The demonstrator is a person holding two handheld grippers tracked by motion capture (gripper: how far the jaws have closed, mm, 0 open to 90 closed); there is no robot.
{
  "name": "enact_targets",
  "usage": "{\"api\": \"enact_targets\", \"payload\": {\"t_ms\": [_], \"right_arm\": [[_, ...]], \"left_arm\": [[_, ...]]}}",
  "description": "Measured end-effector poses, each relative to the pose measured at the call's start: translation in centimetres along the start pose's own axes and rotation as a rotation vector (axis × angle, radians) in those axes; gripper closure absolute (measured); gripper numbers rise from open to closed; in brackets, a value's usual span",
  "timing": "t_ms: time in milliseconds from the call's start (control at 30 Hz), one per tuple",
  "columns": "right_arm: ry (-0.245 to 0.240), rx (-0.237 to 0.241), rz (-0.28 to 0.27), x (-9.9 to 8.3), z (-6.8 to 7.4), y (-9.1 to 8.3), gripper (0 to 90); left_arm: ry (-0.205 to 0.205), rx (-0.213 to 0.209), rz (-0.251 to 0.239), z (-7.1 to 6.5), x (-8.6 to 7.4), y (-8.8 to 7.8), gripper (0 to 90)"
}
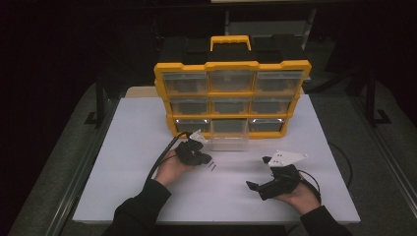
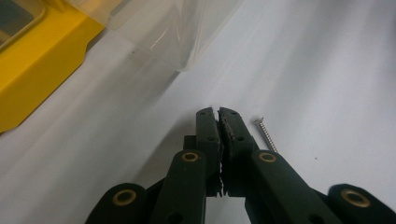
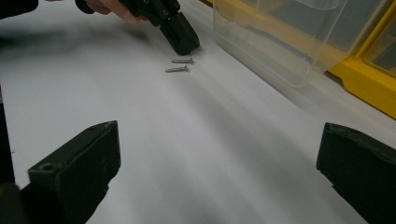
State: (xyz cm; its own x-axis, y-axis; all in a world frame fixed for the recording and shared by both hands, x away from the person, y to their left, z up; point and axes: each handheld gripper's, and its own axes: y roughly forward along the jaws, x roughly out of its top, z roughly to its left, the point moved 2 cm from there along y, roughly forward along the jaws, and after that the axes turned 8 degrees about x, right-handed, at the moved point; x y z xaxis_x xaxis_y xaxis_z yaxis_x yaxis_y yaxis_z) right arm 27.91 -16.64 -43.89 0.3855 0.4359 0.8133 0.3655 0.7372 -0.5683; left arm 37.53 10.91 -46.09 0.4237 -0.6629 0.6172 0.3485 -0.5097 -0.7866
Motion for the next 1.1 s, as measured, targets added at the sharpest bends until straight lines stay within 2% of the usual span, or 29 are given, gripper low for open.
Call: {"api": "enact_targets", "payload": {"t_ms": [100,133,233,267,433,633,667,833,967,1100], "right_arm": [[0.000,0.002,-0.002,0.0,0.1,0.0,0.0],[-0.002,0.002,-0.001,0.0,0.0,0.0,0.0],[0.000,0.002,0.000,0.0,0.0,0.0,0.0],[-0.005,0.002,-0.001,0.1,0.1,0.0,0.0],[-0.005,0.000,-0.003,0.1,0.1,0.0,0.0],[-0.005,0.001,-0.008,0.2,0.1,-0.1,0.0],[-0.004,0.002,-0.009,0.2,0.1,-0.1,0.0],[0.001,0.004,-0.012,0.1,0.1,-0.2,0.0],[0.001,0.002,-0.014,0.1,0.1,-0.3,0.0],[0.001,0.002,-0.020,0.2,0.1,-0.3,0.0]], "left_arm": [[0.003,0.004,0.005,0.0,0.0,-0.1,87.0],[-0.016,0.000,-0.006,0.0,0.0,-0.2,87.0],[-0.011,-0.001,-0.002,0.1,0.0,-0.4,87.0],[0.004,-0.003,0.006,0.2,0.0,-0.6,87.1],[-0.002,-0.002,-0.004,0.4,0.0,-1.2,87.2],[0.001,-0.017,-0.011,0.7,0.0,-2.3,87.2],[-0.011,-0.025,-0.024,0.7,0.0,-2.5,87.2],[-0.019,-0.046,-0.037,0.9,0.2,-3.5,87.2],[-0.007,-0.050,-0.039,1.2,0.5,-4.1,87.2],[-0.018,-0.058,-0.048,1.4,0.8,-4.8,87.2]]}}
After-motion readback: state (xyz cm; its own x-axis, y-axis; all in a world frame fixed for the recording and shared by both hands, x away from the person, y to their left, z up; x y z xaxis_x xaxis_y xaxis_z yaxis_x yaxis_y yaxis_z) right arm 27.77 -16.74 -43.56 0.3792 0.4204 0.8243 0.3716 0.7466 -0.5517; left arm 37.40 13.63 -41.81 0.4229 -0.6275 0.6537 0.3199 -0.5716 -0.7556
